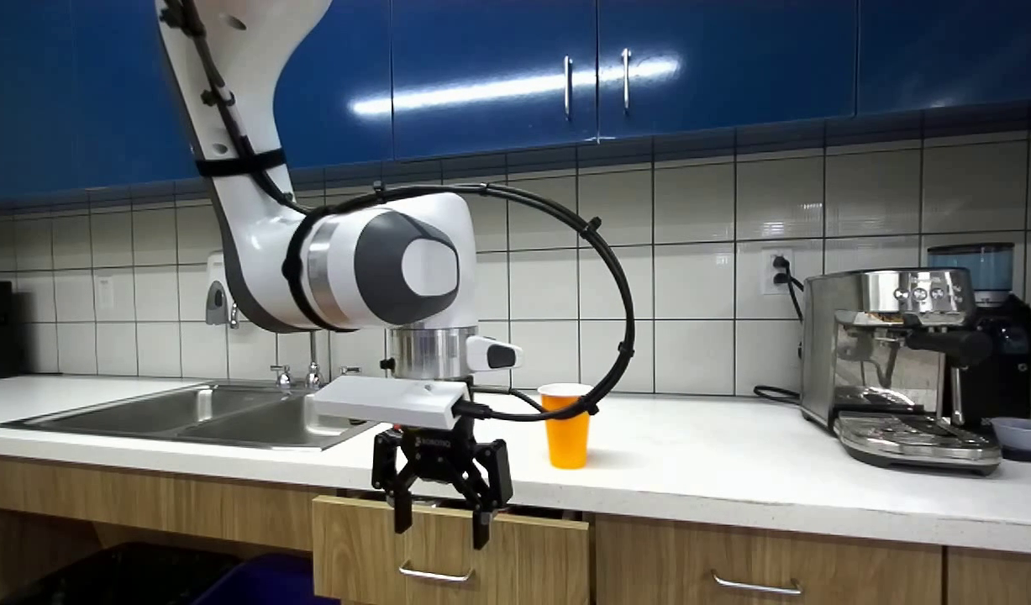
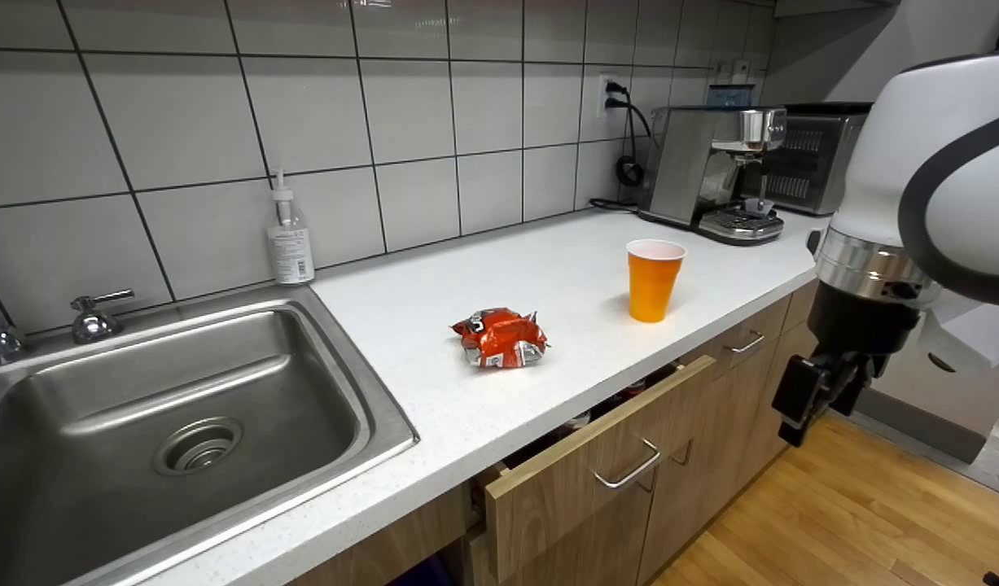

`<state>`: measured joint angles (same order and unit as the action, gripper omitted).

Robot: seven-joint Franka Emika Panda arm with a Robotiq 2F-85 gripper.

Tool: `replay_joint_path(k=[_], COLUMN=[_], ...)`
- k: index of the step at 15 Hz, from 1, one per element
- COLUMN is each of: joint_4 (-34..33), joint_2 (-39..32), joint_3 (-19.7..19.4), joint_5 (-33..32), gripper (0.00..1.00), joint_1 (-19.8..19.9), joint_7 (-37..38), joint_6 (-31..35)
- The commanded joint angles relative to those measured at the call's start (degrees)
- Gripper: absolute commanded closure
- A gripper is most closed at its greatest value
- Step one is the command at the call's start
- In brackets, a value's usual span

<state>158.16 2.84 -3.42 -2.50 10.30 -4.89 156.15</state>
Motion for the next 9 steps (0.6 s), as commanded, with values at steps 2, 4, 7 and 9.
replay_joint_path(k=[2,4,7,9], joint_4=[-0.03,-0.03,-0.03,-0.03], joint_2=[0.25,-0.09,-0.14,-0.14], joint_3=[-1.45,-1.54,-1.59,-1.60], joint_5=[-0.27,-0.25,-0.24,-0.24], gripper=[0.00,0.00,0.00,0.00], joint_1=[-1.48,-1.55,-1.57,-1.58], joint_7=[0.24,0.23,0.22,0.22], joint_6=[-0.35,-0.29,-0.29,-0.29])
